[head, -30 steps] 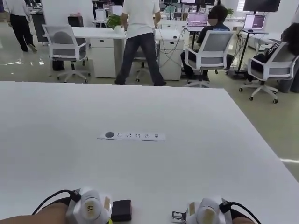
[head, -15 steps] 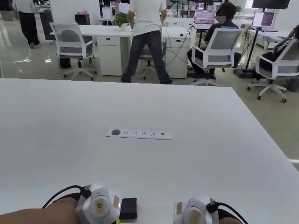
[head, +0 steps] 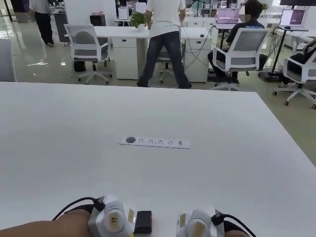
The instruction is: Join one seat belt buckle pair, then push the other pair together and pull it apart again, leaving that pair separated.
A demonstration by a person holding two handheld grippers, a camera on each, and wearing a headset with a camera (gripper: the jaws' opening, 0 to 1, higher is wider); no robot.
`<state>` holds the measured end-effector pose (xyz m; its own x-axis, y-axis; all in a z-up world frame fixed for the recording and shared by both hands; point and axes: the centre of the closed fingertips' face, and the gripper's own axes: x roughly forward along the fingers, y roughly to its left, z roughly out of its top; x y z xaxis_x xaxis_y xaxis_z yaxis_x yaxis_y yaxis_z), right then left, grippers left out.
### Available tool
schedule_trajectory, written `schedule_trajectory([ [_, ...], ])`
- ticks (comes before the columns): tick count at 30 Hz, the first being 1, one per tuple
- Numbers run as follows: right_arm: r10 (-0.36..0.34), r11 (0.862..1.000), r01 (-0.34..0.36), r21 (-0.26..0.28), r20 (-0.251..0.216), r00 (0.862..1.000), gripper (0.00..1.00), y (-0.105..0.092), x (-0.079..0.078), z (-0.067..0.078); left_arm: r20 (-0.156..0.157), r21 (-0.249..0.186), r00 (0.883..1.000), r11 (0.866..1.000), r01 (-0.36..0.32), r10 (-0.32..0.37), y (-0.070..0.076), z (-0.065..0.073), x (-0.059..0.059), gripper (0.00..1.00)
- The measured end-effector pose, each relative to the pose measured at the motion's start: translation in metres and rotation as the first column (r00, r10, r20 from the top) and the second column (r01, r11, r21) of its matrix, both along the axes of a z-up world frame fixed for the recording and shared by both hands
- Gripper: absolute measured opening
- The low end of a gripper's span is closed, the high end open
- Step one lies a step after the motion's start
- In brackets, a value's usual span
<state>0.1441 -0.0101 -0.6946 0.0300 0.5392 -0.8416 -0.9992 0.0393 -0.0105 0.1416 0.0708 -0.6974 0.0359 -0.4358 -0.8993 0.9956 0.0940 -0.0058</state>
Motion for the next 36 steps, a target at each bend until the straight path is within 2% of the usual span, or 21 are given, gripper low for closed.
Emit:
schedule_trajectory([
  [1,0.021,1.0,-0.021,-0.015,0.018,1.0,0.32,0.001,0.001,-0.003,0.001,0.003,1.0,1.0,-0.001,0.001,0.001,0.0,0.0,0.33],
  [2,0.026,0.999,-0.025,-0.023,0.015,1.0,0.32,0.003,-0.001,-0.005,0.0,0.004,1.0,1.0,0.0,0.0,0.001,-0.001,0.0,0.33],
  [7,0.037,0.999,-0.037,0.007,-0.003,0.999,0.32,0.004,0.0,-0.005,0.001,0.008,1.0,1.0,0.008,-0.008,0.002,-0.002,0.0,0.32],
  [13,0.008,0.999,-0.007,0.039,-0.008,1.0,0.31,0.006,-0.001,-0.003,0.0,-0.003,1.0,1.0,0.014,-0.014,0.001,-0.002,-0.001,0.32],
  [21,0.041,0.998,-0.041,0.036,-0.007,0.999,0.31,0.013,-0.001,-0.002,-0.003,-0.013,1.0,1.0,0.009,-0.009,0.002,-0.002,0.0,0.32],
  [27,0.039,0.998,-0.038,0.053,-0.015,0.999,0.3,0.022,-0.002,0.001,-0.004,-0.019,1.0,1.0,0.007,-0.007,0.001,-0.002,0.0,0.31],
  [28,0.061,0.998,-0.06,0.032,-0.005,0.998,0.3,0.02,-0.001,-0.001,-0.003,-0.015,1.0,1.0,0.004,-0.004,0.0,-0.002,0.0,0.31],
  [29,0.031,0.998,-0.03,0.049,-0.02,0.999,0.3,0.023,-0.001,-0.001,-0.001,-0.016,1.0,1.0,0.006,-0.006,-0.001,-0.002,-0.002,0.31],
  [32,0.033,0.998,-0.031,0.052,-0.025,0.999,0.3,0.025,0.004,-0.002,0.001,-0.016,1.0,1.0,0.015,-0.015,-0.001,-0.002,-0.001,0.31],
  [33,-0.01,0.999,0.011,0.051,-0.022,1.0,0.3,0.025,0.006,-0.002,-0.001,-0.016,1.0,1.0,0.02,-0.02,-0.001,-0.002,0.0,0.31],
  [34,-0.014,0.999,0.015,0.05,-0.021,1.0,0.3,0.024,0.005,-0.001,-0.002,-0.016,1.0,1.0,0.02,-0.02,-0.001,-0.002,0.0,0.31],
  [35,0.049,0.998,-0.048,0.047,-0.022,0.999,0.3,0.026,0.004,-0.003,-0.004,-0.015,1.0,1.0,0.023,-0.023,-0.001,-0.002,0.0,0.31],
  [36,0.039,0.998,-0.038,0.048,-0.019,0.999,0.3,0.027,0.004,-0.004,-0.005,-0.013,1.0,1.0,0.024,-0.024,-0.001,-0.001,0.0,0.31],
])
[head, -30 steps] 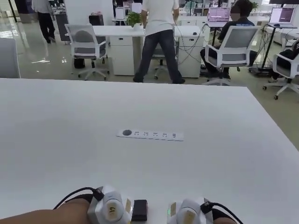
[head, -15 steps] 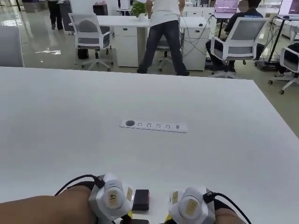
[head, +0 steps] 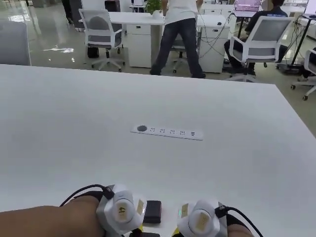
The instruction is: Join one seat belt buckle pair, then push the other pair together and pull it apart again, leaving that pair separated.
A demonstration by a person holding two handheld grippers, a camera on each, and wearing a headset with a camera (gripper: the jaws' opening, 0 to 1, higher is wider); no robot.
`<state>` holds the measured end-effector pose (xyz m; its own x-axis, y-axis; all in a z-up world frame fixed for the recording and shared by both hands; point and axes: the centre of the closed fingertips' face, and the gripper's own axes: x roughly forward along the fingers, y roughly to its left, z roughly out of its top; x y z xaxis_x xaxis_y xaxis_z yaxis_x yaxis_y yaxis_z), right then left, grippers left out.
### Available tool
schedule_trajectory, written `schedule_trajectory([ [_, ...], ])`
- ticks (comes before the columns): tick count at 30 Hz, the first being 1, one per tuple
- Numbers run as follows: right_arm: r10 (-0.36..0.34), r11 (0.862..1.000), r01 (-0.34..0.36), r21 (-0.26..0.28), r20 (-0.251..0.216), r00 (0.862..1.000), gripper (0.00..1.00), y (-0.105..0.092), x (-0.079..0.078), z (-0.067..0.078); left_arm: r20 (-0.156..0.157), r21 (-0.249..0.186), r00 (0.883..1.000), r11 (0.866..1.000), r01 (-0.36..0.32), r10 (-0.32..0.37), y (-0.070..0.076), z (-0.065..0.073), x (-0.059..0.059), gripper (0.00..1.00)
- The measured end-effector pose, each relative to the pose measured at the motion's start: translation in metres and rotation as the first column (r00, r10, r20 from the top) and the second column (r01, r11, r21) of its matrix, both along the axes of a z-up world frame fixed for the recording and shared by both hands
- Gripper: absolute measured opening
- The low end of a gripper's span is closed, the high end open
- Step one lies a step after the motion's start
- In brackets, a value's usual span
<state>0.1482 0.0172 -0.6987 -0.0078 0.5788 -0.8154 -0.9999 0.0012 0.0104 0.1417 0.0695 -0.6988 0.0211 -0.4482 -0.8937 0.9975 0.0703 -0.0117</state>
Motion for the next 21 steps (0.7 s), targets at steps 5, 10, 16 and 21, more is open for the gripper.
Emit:
schedule_trajectory([
  [5,0.063,0.998,-0.063,-0.017,0.033,0.997,0.3,-0.007,-0.002,0.009,0.003,0.008,0.999,0.999,-0.033,0.033,0.001,0.002,0.0,0.31],
  [10,0.049,0.999,-0.048,-0.009,0.031,0.998,0.3,-0.007,-0.001,0.01,0.006,-0.009,0.998,0.998,-0.056,0.056,0.004,0.002,0.002,0.31],
  [16,0.02,1.0,-0.021,0.007,0.023,1.0,0.3,-0.008,0.001,0.007,-0.001,-0.005,0.997,0.997,-0.071,0.071,0.005,0.002,0.003,0.31],
  [21,0.018,1.0,-0.018,0.008,0.022,1.0,0.3,-0.007,-0.001,0.007,-0.007,0.001,0.998,0.998,-0.066,0.066,0.007,0.002,0.005,0.31],
])
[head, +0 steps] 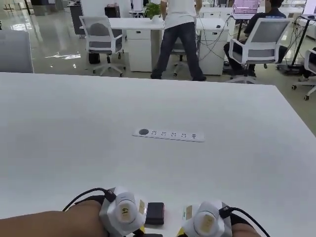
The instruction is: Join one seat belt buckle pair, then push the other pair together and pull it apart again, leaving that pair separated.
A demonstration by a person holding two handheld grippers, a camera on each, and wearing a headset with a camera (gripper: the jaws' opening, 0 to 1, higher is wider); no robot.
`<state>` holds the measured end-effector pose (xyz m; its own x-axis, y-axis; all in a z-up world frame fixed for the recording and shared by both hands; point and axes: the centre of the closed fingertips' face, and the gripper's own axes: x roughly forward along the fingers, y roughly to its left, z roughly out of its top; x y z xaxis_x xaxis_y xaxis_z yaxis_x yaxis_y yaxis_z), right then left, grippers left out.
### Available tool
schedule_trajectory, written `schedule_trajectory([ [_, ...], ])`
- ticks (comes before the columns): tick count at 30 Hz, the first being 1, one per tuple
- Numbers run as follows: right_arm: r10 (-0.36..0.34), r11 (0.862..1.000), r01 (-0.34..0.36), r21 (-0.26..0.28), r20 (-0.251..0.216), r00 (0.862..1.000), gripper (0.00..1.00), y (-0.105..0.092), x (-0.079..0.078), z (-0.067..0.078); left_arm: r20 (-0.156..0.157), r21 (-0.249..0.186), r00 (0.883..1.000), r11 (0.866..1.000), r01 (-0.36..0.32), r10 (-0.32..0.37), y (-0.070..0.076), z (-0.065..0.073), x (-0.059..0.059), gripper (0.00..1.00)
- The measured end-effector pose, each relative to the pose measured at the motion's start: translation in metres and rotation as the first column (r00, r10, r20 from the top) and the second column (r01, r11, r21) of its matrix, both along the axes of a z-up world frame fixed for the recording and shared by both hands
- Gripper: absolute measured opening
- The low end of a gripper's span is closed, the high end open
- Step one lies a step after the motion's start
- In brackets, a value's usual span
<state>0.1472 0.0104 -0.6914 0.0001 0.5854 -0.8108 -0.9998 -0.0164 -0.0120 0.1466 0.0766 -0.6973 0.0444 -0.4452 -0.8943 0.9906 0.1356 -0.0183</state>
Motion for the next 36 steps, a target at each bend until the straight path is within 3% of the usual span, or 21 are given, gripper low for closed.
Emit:
schedule_trajectory([
  [14,0.003,1.0,-0.003,-0.011,0.002,1.0,0.3,0.001,-0.001,-0.003,0.009,0.025,1.0,1.0,-0.002,0.001,-0.004,0.003,-0.007,0.31],
  [23,-0.006,1.0,0.006,-0.012,0.004,1.0,0.32,0.001,-0.002,-0.002,0.003,0.039,1.0,0.999,-0.024,0.024,-0.001,0.0,-0.004,0.32],
  [30,-0.002,1.0,0.002,-0.017,-0.002,1.0,0.33,0.002,-0.003,-0.003,-0.002,0.097,0.999,0.994,-0.041,0.041,-0.002,0.0,-0.006,0.33],
  [33,-0.001,1.0,0.001,-0.011,-0.001,1.0,0.33,0.003,-0.003,-0.002,-0.02,0.114,0.995,0.989,-0.095,0.098,-0.004,0.002,-0.01,0.34],
  [36,-0.01,1.0,0.01,0.008,-0.004,1.0,0.35,0.005,-0.005,0.005,0.01,0.105,0.997,0.992,-0.074,0.074,-0.01,0.012,-0.012,0.34],
])
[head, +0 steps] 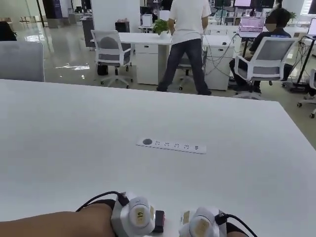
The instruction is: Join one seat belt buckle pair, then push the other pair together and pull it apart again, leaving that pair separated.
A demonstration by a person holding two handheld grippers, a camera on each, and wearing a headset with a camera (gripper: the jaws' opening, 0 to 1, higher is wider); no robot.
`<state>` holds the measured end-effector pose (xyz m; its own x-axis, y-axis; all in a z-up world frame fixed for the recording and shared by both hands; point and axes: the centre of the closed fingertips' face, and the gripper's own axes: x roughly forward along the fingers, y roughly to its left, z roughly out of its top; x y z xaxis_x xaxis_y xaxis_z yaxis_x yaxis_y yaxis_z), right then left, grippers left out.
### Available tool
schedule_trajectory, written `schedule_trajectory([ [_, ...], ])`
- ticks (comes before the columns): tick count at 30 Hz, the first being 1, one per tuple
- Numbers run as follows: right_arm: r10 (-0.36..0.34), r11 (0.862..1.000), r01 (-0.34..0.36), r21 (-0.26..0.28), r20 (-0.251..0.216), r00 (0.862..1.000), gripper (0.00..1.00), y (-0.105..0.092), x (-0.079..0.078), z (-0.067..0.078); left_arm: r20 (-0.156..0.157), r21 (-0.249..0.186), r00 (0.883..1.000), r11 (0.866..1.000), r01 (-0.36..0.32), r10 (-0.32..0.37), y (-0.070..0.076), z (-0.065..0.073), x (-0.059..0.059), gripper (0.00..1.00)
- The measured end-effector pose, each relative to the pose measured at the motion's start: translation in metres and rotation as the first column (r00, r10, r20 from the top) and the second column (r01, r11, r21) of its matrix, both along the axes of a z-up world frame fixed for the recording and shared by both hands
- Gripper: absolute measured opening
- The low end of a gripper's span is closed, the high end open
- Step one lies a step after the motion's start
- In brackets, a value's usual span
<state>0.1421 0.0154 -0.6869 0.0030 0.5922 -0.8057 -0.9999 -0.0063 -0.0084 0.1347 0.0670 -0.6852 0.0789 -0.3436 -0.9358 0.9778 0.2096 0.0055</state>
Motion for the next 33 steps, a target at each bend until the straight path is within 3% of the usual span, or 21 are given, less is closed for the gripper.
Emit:
schedule_trajectory([
  [2,0.005,1.0,-0.006,0.013,0.017,1.0,0.38,0.0,-0.001,0.007,0.012,-0.014,1.0,1.0,0.001,-0.001,0.0,0.005,0.002,0.34],
  [6,-0.011,0.999,0.011,0.041,0.016,1.0,0.36,-0.004,-0.001,0.018,0.044,-0.084,0.999,0.996,-0.016,0.019,-0.01,0.03,0.009,0.34],
  [8,-0.033,0.997,0.033,0.074,-0.011,0.999,0.32,-0.004,0.001,0.024,0.052,-0.183,0.997,0.982,-0.05,0.061,-0.019,0.038,0.019,0.36],
  [9,-0.042,0.996,0.042,0.081,-0.012,0.999,0.32,-0.005,0.002,0.026,0.06,-0.2,0.996,0.979,-0.049,0.062,-0.021,0.042,0.022,0.37],
  [10,-0.052,0.995,0.051,0.084,0.009,0.999,0.32,-0.009,0.005,0.032,0.067,-0.194,0.995,0.98,-0.053,0.067,-0.018,0.044,0.025,0.37],
  [12,-0.067,0.994,0.066,0.092,0.009,0.998,0.32,-0.014,0.008,0.036,0.079,-0.201,0.995,0.979,-0.043,0.06,-0.014,0.039,0.037,0.37],
  [14,-0.089,0.992,0.087,0.088,0.026,0.996,0.32,-0.023,0.015,0.038,0.088,-0.208,0.994,0.977,-0.042,0.061,-0.018,0.041,0.039,0.37],
  [18,-0.129,0.989,0.126,0.071,0.041,0.991,0.32,-0.044,0.028,0.039,0.117,-0.194,0.991,0.98,-0.039,0.063,-0.007,0.04,0.06,0.37],
  [22,-0.174,0.984,0.171,0.051,0.056,0.983,0.32,-0.067,0.045,0.036,0.156,-0.166,0.985,0.985,-0.046,0.072,0.002,0.042,0.072,0.39],
  [26,-0.206,0.978,0.205,0.022,0.082,0.975,0.31,-0.092,0.058,0.033,0.153,-0.145,0.986,0.988,-0.045,0.068,0.016,0.031,0.081,0.41],
  [29,-0.23,0.973,0.23,0.011,0.082,0.97,0.32,-0.109,0.066,0.032,0.149,-0.142,0.986,0.988,-0.054,0.075,0.017,0.035,0.083,0.41],
  [33,-0.244,0.969,0.246,-0.018,0.078,0.967,0.34,-0.127,0.073,0.023,0.123,-0.117,0.991,0.992,-0.043,0.058,0.026,0.025,0.091,0.41],
])
